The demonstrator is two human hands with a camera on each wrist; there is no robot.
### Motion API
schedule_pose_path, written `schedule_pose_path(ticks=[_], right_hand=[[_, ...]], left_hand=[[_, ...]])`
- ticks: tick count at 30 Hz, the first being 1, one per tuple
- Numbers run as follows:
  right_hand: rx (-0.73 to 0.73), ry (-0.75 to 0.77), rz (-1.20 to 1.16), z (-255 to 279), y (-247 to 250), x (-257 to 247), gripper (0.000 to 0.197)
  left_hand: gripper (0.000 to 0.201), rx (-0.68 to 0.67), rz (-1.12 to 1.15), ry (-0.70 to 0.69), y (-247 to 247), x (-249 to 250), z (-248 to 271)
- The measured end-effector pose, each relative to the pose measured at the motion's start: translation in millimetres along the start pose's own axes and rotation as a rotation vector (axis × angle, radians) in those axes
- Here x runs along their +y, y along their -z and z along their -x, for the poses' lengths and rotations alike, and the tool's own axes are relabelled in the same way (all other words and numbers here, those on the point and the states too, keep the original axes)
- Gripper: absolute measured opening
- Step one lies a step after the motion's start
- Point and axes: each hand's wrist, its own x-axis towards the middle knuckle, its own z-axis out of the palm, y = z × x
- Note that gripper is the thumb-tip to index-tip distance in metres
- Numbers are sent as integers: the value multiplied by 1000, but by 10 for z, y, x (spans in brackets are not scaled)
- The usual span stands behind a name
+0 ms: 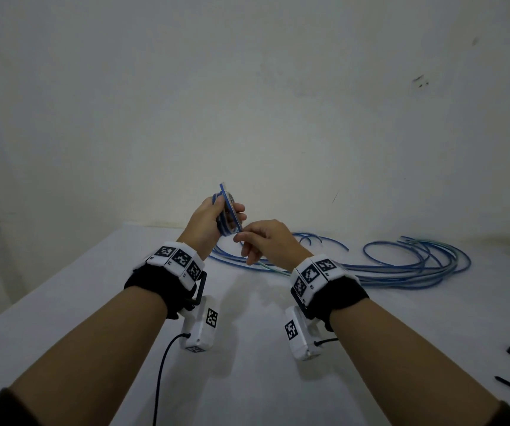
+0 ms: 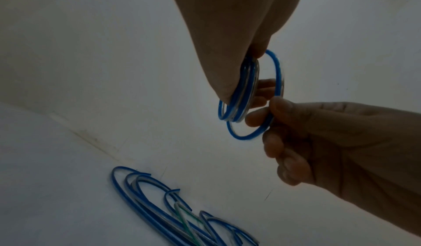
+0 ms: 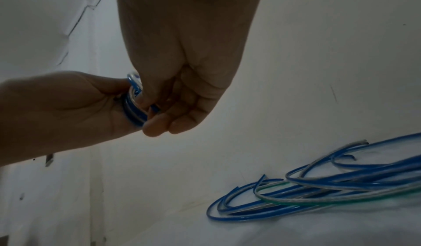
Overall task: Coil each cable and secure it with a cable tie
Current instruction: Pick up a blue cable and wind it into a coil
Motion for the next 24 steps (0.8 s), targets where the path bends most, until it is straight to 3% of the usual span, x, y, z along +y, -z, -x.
schedule_pose_path(ticks=[8,13,17,24], right_hand=[[52,11,87,-53,-70,-32,33],[408,177,161,-70,-64,-54,26],[327,356,356,-145,-35,-83,39],[260,351,317,-208,-123,-77,30]], left_hand=[[29,-45,-154,-28,-34,43,26],[31,85,-335,-78,58,88,-62],[28,38,-388,22,82,97,-34],[33,9,-409,76,82,150,55]])
